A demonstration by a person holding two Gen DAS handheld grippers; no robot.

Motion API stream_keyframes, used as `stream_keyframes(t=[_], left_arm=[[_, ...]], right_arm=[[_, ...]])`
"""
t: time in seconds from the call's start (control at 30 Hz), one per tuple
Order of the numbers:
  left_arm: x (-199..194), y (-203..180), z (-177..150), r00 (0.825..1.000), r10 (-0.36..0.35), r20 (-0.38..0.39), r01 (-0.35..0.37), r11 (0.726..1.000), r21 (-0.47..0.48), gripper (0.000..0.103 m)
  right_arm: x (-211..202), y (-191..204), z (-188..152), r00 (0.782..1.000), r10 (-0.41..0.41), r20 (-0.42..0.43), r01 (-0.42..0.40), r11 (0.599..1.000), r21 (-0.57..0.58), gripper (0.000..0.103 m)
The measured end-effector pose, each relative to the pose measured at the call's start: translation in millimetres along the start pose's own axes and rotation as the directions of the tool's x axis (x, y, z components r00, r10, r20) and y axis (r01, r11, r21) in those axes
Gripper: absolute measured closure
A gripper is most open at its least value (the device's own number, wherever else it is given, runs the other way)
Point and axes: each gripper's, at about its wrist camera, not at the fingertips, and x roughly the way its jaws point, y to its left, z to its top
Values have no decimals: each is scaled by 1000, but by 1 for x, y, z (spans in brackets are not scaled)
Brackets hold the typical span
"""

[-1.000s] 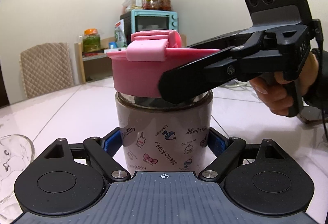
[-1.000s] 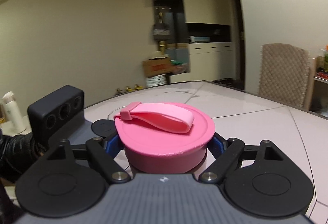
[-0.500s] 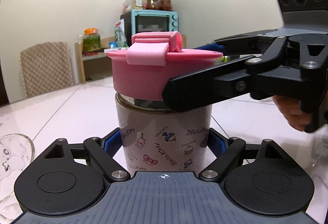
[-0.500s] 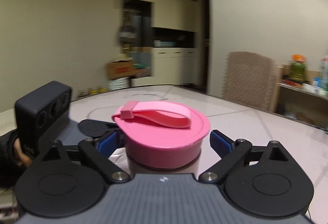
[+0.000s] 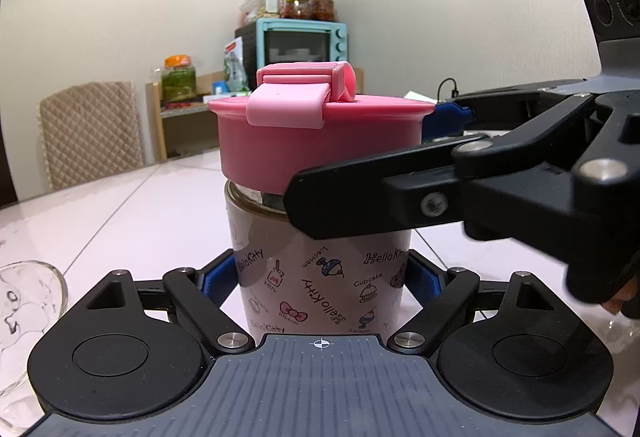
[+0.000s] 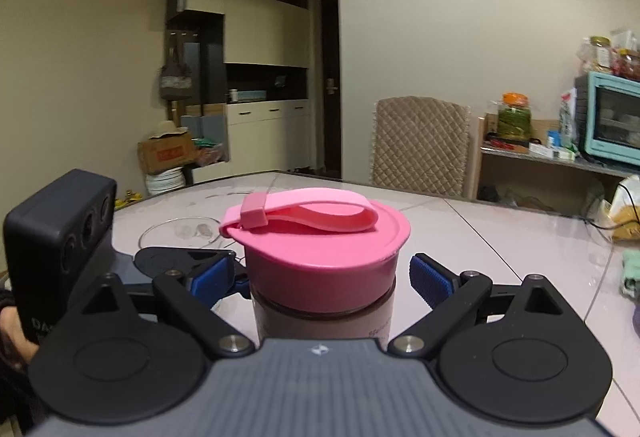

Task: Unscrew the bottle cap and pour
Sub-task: 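Regrip and twist the pink cap with the right tool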

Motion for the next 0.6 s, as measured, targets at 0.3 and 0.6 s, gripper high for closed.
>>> stream_keyframes(t=[0.3, 0.6], left_arm=[[0, 0, 0, 1000, 0, 0, 0, 1000, 0, 13], [-1, -1, 0, 1000, 1, 0, -1, 1000, -1, 13]], right_arm=[[8, 17, 3, 996, -91, 19, 91, 996, -15, 7], [12, 21, 0, 990, -140, 27, 139, 990, 33, 7]])
